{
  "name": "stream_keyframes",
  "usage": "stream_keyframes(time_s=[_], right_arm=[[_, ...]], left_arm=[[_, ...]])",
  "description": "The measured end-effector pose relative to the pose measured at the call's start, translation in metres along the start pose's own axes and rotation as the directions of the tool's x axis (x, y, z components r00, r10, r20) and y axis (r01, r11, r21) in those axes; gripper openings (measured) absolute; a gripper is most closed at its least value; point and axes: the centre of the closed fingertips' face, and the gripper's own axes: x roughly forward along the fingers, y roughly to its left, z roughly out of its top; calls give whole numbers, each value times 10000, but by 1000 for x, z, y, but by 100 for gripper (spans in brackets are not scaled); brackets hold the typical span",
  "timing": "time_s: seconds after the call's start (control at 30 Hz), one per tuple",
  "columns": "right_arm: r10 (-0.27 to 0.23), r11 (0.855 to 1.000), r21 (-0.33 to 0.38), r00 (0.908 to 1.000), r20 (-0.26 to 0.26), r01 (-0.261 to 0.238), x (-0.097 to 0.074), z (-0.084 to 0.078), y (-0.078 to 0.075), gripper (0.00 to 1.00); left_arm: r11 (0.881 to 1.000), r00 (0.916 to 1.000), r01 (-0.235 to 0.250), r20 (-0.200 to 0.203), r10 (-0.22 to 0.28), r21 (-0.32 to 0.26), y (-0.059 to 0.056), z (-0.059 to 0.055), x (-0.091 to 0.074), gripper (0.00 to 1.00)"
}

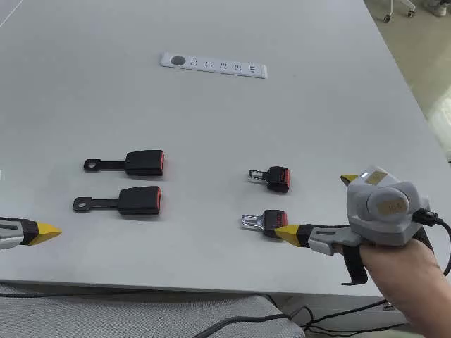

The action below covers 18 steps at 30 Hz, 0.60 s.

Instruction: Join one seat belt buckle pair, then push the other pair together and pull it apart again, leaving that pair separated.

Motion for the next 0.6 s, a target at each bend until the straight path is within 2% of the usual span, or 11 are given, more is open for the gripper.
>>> stream_keyframes(time_s=[0.6], right_arm=[[-21, 10000, -51, 10000, -23, 21, 0, -1, 0, 97]], left_arm=[[10000, 9999, 32, -130, -33, -23, -2, -2, 1, 100]])
